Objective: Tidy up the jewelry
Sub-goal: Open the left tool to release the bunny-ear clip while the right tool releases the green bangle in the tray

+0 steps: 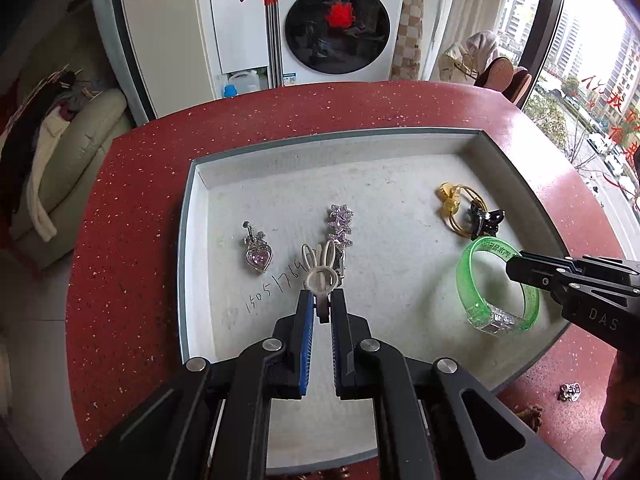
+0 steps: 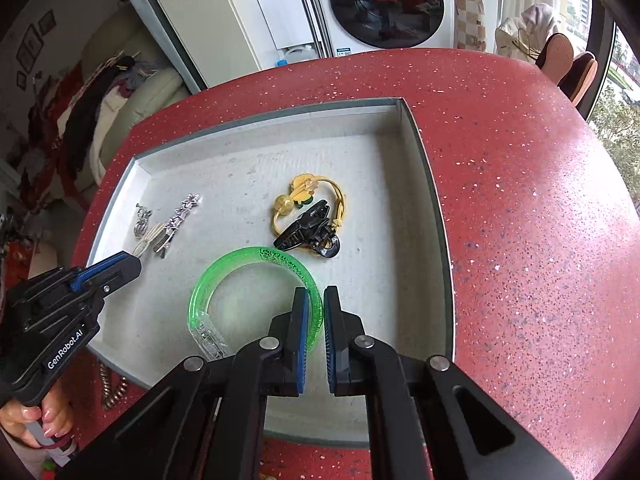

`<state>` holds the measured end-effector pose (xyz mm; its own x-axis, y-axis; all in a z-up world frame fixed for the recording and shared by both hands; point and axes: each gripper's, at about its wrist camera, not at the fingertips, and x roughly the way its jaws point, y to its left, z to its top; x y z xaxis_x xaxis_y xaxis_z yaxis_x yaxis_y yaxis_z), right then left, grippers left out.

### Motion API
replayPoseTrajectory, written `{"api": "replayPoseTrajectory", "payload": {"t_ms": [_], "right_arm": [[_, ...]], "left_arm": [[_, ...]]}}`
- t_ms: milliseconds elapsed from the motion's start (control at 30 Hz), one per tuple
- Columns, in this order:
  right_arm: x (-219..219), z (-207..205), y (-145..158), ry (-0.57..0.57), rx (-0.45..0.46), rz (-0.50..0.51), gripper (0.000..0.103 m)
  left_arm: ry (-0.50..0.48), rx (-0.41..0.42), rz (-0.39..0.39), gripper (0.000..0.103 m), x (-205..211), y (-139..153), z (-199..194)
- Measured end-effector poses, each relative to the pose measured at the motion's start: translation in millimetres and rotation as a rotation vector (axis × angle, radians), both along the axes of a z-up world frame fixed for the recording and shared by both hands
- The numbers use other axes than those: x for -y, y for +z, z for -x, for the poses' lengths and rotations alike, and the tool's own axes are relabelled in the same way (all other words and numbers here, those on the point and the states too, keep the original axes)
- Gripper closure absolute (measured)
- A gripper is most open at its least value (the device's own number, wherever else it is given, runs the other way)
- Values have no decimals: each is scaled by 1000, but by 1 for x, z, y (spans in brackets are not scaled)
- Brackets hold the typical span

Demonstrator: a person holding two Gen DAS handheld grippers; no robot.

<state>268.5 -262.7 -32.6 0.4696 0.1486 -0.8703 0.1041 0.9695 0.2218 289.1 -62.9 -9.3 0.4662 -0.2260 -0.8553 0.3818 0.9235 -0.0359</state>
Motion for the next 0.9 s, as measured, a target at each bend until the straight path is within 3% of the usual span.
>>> {"api": "replayPoseTrajectory", "payload": {"t_ms": [233, 500, 567, 600, 633, 700, 900], "right_arm": [[7, -10, -2, -38, 23, 80, 95], [-2, -9, 0, -32, 45, 125, 94], [-1, -9, 0, -32, 51, 105, 90], [0, -9, 1, -35, 53, 96, 81], [1, -8, 1, -39, 53, 89, 66], [1, -5, 5, -38, 79, 79, 55], [-1, 8, 22, -39, 148, 32, 51]], "left_arm": [[37, 13, -26, 76, 4, -14, -7], [50, 109, -98, 76, 13, -17, -1], [51, 124, -113, 76, 14, -17, 1], [49, 131, -123, 76, 13, -16, 3], [48, 134, -129, 76, 13, -16, 4], [49, 130, -125, 76, 12, -16, 5], [75, 122, -94, 76, 8, -13, 4]]}}
